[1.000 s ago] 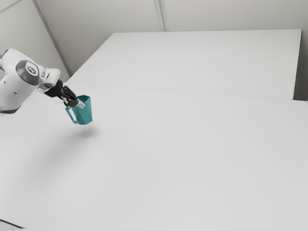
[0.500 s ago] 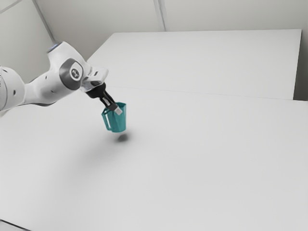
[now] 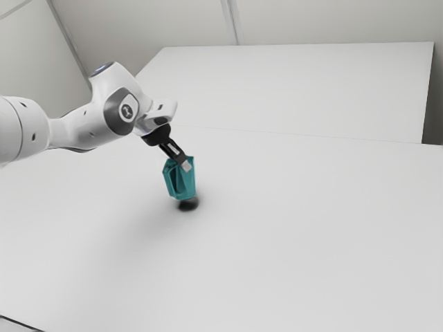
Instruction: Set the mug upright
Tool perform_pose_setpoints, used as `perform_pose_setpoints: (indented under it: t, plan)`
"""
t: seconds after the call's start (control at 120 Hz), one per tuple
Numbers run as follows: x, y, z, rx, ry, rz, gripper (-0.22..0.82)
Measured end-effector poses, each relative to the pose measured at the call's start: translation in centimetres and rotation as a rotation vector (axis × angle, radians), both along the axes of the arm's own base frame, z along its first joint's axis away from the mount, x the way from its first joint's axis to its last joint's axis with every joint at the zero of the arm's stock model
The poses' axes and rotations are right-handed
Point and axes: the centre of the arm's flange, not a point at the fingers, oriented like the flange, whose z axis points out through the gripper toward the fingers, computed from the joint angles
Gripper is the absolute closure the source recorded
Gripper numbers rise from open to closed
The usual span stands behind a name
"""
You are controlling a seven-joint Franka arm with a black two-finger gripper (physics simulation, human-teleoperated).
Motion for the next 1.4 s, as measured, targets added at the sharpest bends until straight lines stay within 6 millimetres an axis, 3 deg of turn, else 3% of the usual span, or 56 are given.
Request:
perform_pose_setpoints:
  t: [0.167, 0.8, 0.883, 1.167, 1.4]
  plan:
    - [-1.5, -0.2, -1.0, 0.004, 0.050, 0.065, 0.79]
    - [-2.2, -0.4, -2.3, -0.020, 0.171, 0.217, 0.77]
    - [-2.2, -0.4, -2.4, -0.023, 0.178, 0.228, 0.70]
    - [-2.1, -0.6, -1.4, -0.027, 0.168, 0.254, 0.24]
    - [-1.1, -1.4, 1.9, -0.029, 0.087, 0.262, 0.08]
